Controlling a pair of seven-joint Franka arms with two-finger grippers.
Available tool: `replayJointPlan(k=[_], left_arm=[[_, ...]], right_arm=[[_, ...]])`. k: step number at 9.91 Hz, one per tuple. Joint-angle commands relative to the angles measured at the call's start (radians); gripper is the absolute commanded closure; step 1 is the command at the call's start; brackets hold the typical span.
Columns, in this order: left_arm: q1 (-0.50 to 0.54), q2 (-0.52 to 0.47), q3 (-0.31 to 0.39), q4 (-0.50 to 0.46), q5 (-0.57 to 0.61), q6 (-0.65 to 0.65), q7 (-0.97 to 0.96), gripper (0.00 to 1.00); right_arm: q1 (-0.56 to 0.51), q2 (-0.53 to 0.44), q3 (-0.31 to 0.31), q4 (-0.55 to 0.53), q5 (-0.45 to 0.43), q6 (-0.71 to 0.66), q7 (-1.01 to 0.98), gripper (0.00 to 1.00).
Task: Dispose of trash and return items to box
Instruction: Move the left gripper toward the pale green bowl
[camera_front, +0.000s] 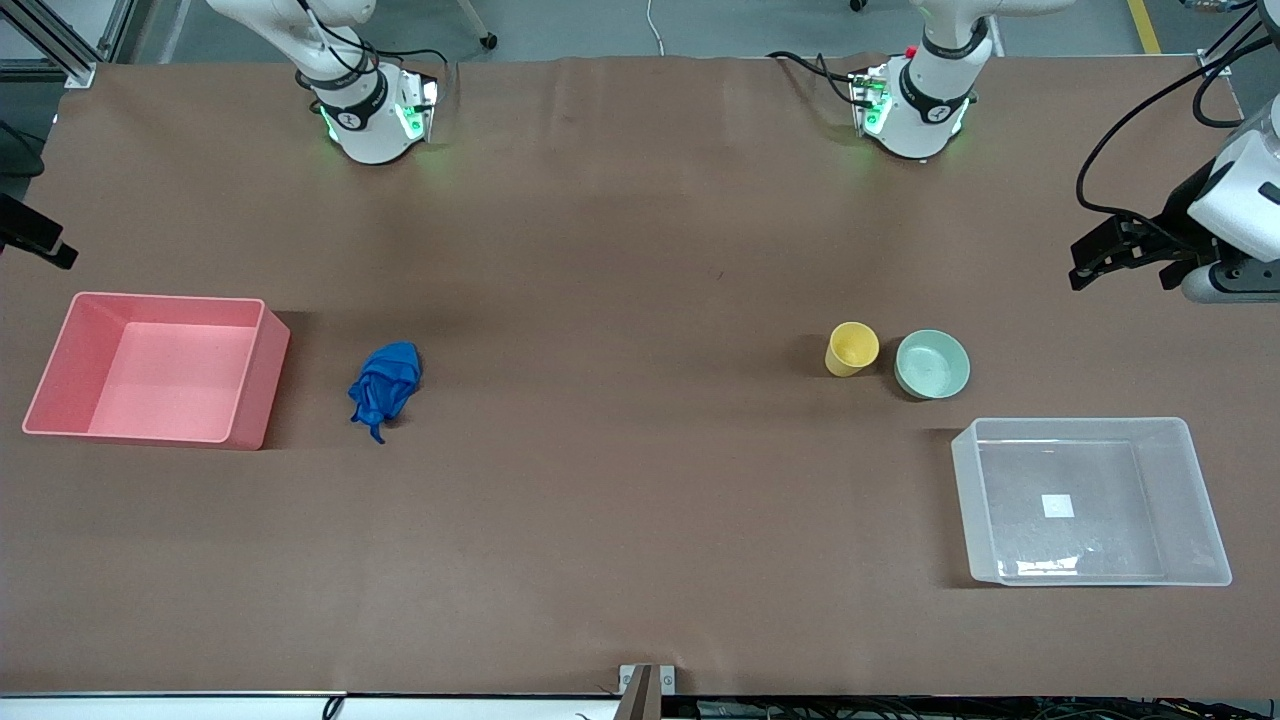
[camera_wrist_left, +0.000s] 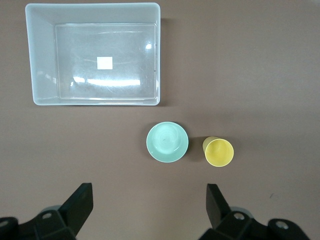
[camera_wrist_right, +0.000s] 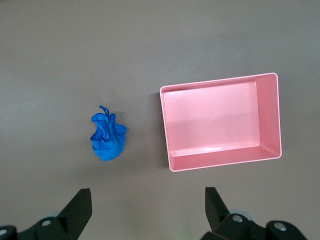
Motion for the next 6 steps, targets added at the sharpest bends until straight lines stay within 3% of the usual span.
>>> replayJointPlan(k=[1, 4, 6], left_arm=[[-0.009, -0.008, 0.016, -0.038, 0.009, 0.005, -0.012, 0.00], [-0.006, 0.004, 0.045, -0.029, 0.014, 0.002, 0.014, 0.00], [-0.007, 0.005, 0.051, -0.084, 0.009, 0.023, 0.018, 0.02]], right_arm=[[0.001, -0.022, 0.001, -0.018, 0.000, -0.002, 0.010, 0.00], [-0.001, -0.020, 0.001, -0.018, 0.000, -0.002, 0.008, 0.00], [-0.001, -0.020, 0.001, -0.018, 0.000, -0.002, 0.008, 0.00]])
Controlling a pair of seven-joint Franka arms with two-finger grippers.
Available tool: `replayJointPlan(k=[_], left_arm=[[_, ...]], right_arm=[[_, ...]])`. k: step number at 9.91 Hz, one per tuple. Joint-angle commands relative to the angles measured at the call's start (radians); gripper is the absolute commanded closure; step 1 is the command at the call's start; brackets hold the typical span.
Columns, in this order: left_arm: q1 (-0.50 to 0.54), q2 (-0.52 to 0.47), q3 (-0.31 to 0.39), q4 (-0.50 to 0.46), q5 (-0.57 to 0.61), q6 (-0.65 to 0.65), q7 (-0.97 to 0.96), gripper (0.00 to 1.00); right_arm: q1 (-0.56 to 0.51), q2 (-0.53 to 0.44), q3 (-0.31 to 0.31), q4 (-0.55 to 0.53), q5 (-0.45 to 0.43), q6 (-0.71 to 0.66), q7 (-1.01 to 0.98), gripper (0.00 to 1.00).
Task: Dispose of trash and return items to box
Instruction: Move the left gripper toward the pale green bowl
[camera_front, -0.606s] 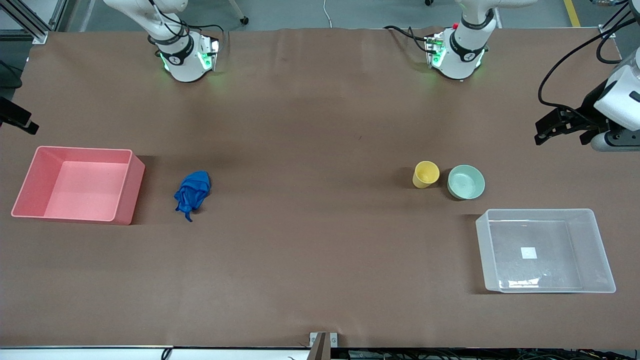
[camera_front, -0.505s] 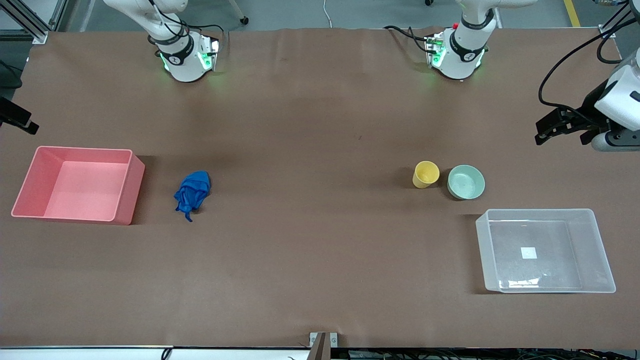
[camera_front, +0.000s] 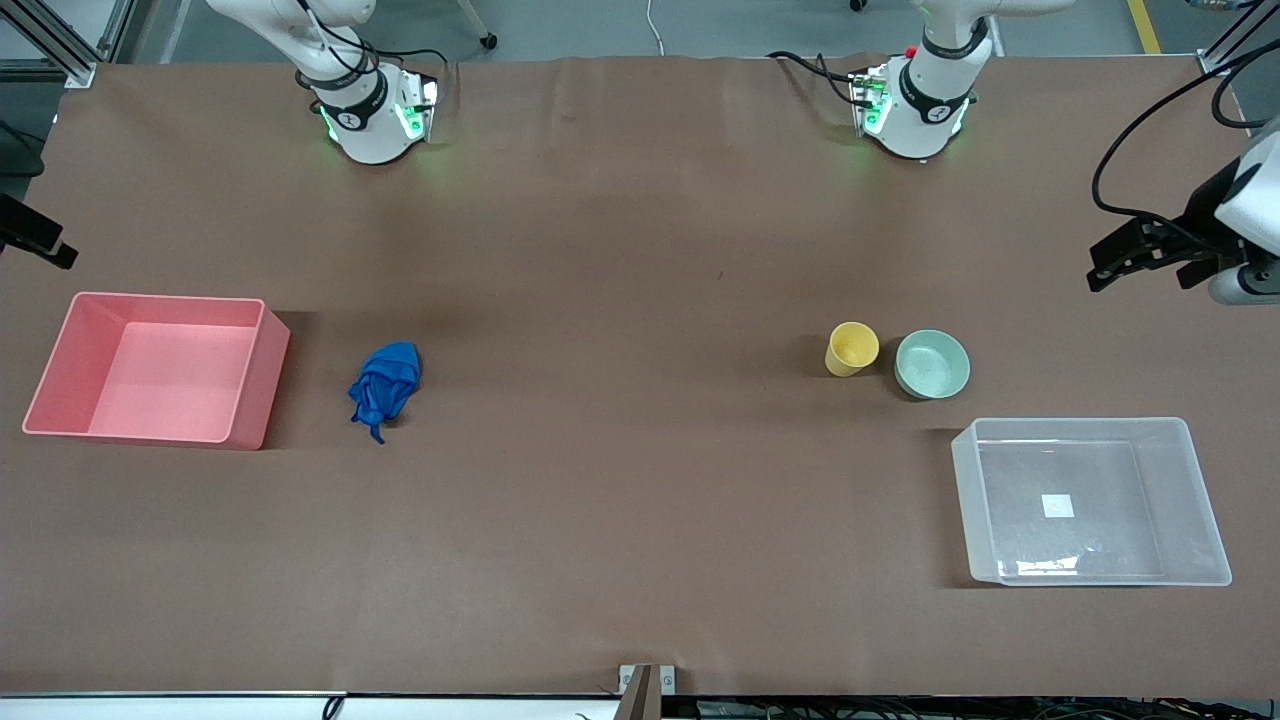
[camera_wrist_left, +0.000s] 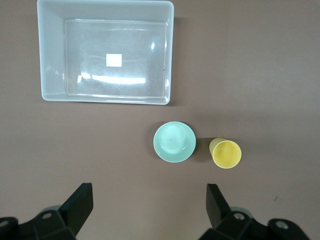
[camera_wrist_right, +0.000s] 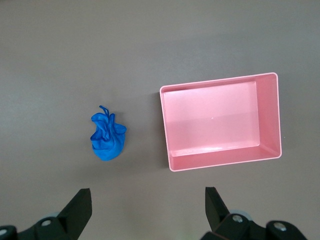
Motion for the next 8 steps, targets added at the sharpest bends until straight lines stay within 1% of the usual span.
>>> replayJointPlan(k=[1, 3, 4, 5, 6, 7, 8], left_arm=[[-0.005, -0.002, 0.006, -0.135, 0.008, 0.089, 0.009, 0.02], [-0.005, -0.002, 0.007, -0.287, 0.005, 0.246, 0.014, 0.02], [-0.006, -0.003, 0.007, -0.384, 0.006, 0.355, 0.014, 0.02], [-0.006, -0.003, 0.007, -0.495, 0.006, 0.482, 0.014, 0.02], [-0.005, 0.006, 0.007, -0.589, 0.006, 0.608, 0.015, 0.02], [-0.006, 0.032, 0.006, -0.663, 0.006, 0.735, 0.015, 0.02], [-0.005, 0.096, 0.006, -0.691, 0.005, 0.823, 0.014, 0.02]], right_arm=[[-0.001, -0.020, 0.001, -0.018, 0.000, -0.002, 0.008, 0.00], [0.002, -0.020, 0.001, -0.020, 0.001, 0.003, 0.010, 0.00], [0.008, -0.010, 0.003, -0.021, 0.003, 0.012, 0.011, 0.00], [0.040, 0.028, 0.003, -0.033, 0.003, 0.029, 0.013, 0.00], [0.063, 0.053, 0.003, -0.093, 0.004, 0.090, 0.016, 0.00], [0.082, 0.055, 0.003, -0.186, 0.004, 0.203, 0.018, 0.00], [0.111, 0.075, 0.003, -0.275, 0.004, 0.296, 0.019, 0.00]])
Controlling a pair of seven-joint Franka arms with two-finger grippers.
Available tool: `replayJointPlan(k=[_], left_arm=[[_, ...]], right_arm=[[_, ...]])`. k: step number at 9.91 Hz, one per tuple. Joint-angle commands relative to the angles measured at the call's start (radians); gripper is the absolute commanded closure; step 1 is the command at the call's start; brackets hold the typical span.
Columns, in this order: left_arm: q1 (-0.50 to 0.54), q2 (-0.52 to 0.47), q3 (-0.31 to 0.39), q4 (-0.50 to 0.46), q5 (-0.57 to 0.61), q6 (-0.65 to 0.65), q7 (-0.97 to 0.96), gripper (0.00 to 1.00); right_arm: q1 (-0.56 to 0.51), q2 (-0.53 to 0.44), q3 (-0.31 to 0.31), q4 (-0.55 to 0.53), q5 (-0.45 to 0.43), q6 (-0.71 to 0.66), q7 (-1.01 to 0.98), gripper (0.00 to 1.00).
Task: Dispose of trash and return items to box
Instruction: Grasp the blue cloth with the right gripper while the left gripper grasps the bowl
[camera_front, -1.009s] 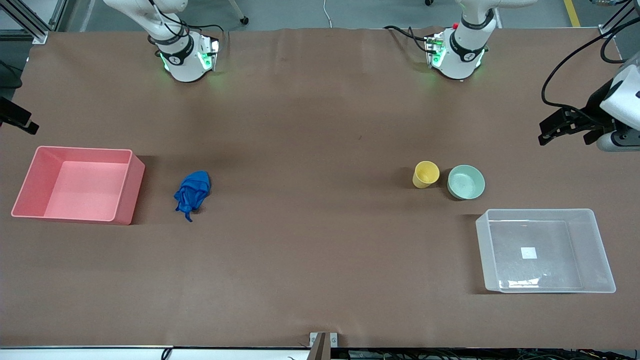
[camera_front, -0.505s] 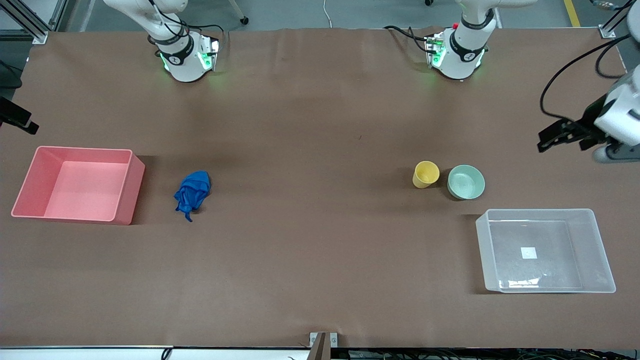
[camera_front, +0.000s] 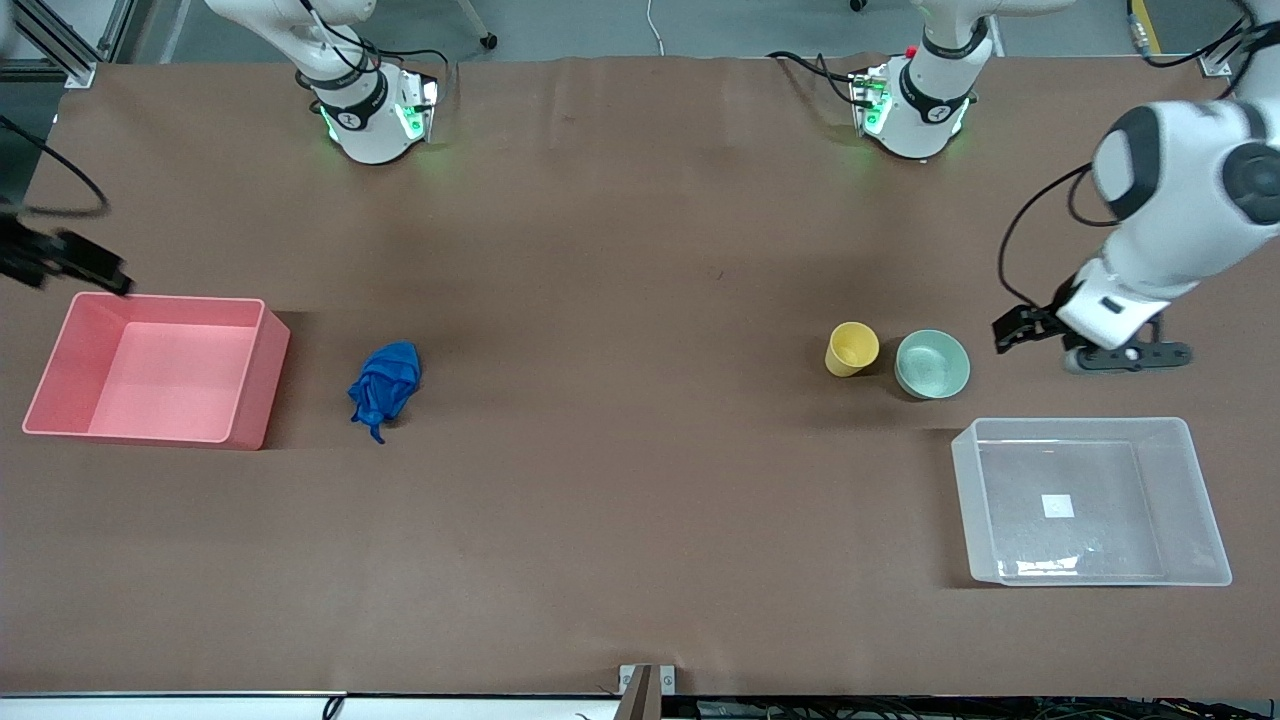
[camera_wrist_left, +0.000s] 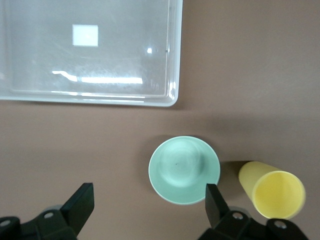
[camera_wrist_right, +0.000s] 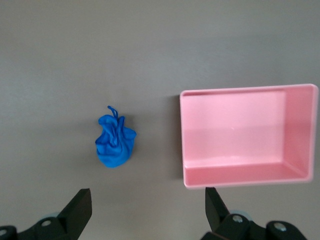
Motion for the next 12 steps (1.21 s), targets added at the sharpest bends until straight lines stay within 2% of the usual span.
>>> replayJointPlan(k=[1, 3, 5, 6, 7, 8, 9, 10, 11, 12], left_arm=[[-0.004, 0.112, 0.005, -0.078, 0.006, 0.152, 0.015, 0.02], [-0.003, 0.215, 0.005, -0.096, 0.006, 0.282, 0.015, 0.02], [-0.006, 0.302, 0.004, -0.146, 0.008, 0.470, 0.015, 0.10], [-0.006, 0.319, 0.004, -0.171, 0.008, 0.515, 0.015, 0.24], [-0.004, 0.315, 0.002, -0.183, 0.008, 0.519, 0.010, 0.59], [-0.004, 0.307, 0.004, -0.197, 0.008, 0.519, 0.016, 0.89], [-0.006, 0.306, 0.002, -0.207, 0.008, 0.517, 0.018, 1.00], [-0.006, 0.294, 0.002, -0.213, 0.008, 0.517, 0.018, 1.00], [-0.006, 0.274, 0.002, -0.222, 0.008, 0.514, 0.027, 1.00], [-0.001, 0.243, 0.004, -0.226, 0.008, 0.508, 0.042, 1.00]], right_arm=[[0.066, 0.031, -0.002, -0.206, 0.002, 0.206, 0.021, 0.00], [0.150, 0.092, -0.003, -0.375, 0.002, 0.445, 0.111, 0.00], [0.209, 0.189, -0.003, -0.487, 0.002, 0.688, 0.153, 0.00], [0.209, 0.264, -0.005, -0.504, -0.006, 0.803, 0.152, 0.00], [0.209, 0.301, -0.005, -0.505, -0.006, 0.850, 0.152, 0.00], [0.212, 0.321, -0.005, -0.508, -0.006, 0.852, 0.150, 0.00], [0.215, 0.333, -0.006, -0.527, -0.012, 0.861, 0.150, 0.07], [0.217, 0.340, -0.005, -0.529, -0.012, 0.862, 0.152, 0.30], [0.218, 0.350, -0.005, -0.529, -0.012, 0.870, 0.153, 0.73], [0.215, 0.353, -0.005, -0.529, -0.012, 0.876, 0.168, 0.93]])
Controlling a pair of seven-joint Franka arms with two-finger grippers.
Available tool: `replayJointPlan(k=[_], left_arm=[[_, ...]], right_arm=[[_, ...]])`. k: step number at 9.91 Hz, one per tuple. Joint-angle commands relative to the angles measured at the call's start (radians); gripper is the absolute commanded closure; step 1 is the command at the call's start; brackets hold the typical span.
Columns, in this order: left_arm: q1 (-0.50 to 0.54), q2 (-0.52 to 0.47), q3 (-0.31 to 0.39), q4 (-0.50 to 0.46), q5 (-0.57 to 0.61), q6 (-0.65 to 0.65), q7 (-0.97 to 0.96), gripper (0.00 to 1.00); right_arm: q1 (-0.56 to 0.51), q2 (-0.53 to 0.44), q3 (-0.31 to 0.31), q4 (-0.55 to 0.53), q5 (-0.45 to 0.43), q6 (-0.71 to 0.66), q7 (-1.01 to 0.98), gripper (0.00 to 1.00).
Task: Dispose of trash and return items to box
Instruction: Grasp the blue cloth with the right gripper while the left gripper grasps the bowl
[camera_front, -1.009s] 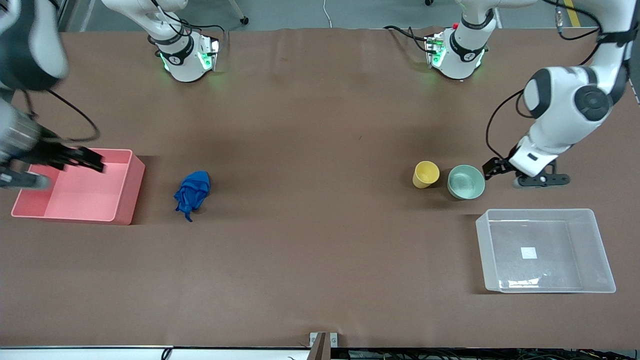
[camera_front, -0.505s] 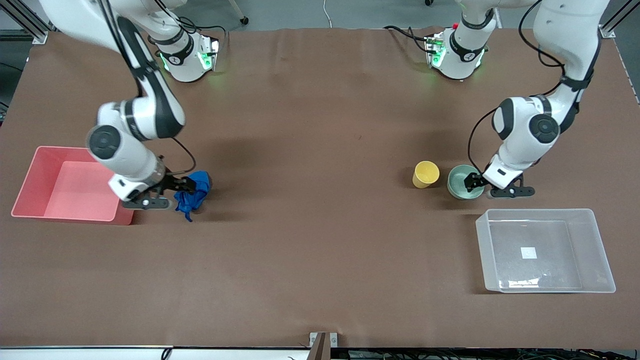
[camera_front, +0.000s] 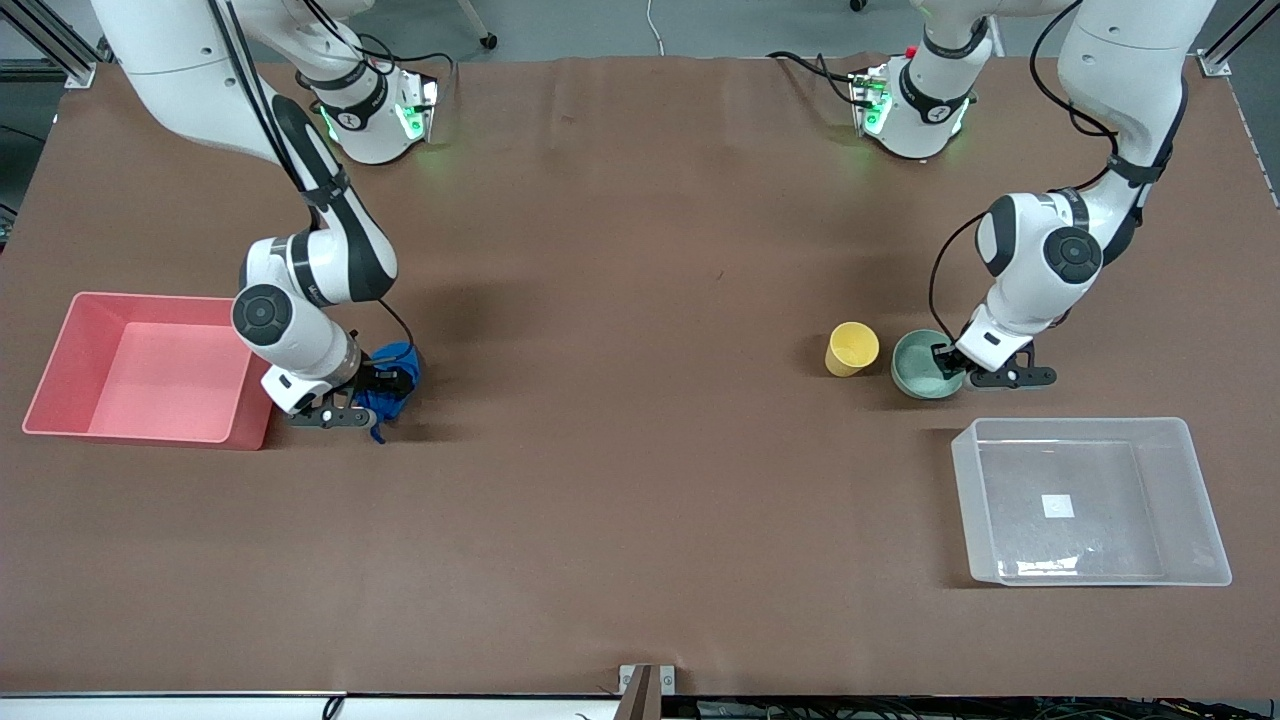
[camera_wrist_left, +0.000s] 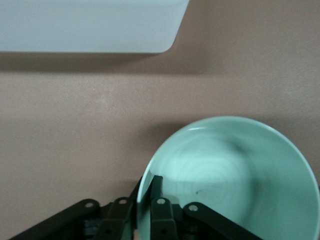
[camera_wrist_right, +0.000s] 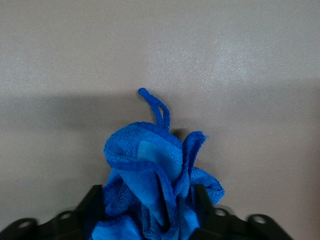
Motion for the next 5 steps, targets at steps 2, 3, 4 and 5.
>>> replayJointPlan(k=[2, 3, 4, 5], left_arm=[[0.001, -0.140, 0.004, -0.026, 0.008, -0.134, 0.024, 1.00], [0.003, -0.195, 0.006, 0.006, 0.008, -0.228, 0.027, 1.00], [0.003, -0.212, 0.006, 0.088, 0.008, -0.334, 0.027, 1.00], [0.003, -0.200, 0.006, 0.194, 0.006, -0.424, 0.027, 1.00]], right_arm=[[0.003, -0.011, -0.002, -0.011, -0.008, 0.011, 0.056, 0.99], [0.003, -0.014, 0.001, 0.006, -0.005, -0.006, 0.088, 0.99], [0.029, -0.031, 0.001, 0.070, -0.005, -0.124, 0.161, 0.99], [0.052, -0.053, -0.001, 0.189, -0.005, -0.317, 0.185, 0.99]])
